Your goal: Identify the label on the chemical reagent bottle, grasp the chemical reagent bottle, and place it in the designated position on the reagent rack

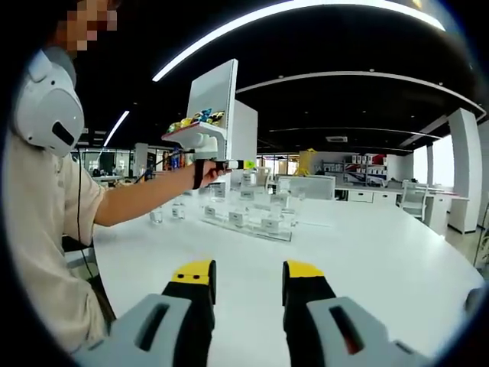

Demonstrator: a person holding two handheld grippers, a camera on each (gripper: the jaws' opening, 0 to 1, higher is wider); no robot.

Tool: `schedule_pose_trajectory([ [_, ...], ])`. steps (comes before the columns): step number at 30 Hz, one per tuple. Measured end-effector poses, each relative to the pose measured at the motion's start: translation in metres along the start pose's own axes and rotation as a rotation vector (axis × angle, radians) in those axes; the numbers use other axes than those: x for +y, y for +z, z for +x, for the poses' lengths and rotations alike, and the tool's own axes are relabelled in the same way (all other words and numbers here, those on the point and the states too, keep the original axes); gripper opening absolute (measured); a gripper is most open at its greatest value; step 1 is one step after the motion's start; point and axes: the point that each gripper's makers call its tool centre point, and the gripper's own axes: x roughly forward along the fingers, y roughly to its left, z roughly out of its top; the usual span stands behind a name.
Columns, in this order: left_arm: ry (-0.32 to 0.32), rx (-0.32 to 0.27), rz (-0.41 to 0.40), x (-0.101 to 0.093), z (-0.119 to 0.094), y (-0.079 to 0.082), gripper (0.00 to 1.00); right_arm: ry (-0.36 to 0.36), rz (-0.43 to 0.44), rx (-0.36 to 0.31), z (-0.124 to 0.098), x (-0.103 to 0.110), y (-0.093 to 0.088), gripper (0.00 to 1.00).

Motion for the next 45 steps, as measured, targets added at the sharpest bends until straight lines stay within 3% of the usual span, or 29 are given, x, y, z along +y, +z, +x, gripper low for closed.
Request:
schedule_pose_trajectory([
  [23,0.014,0.035,-0.021,0.001,0.005,-0.031,0.19,-0.016,-0.003,0.004,-0.003,-0.005,-0.001,0.34],
  [45,0.025,0.06,-0.027,-0.001,0.003,-0.05,0.19,-0.039,-0.022,0.004,-0.008,-0.012,0.003,0.34],
])
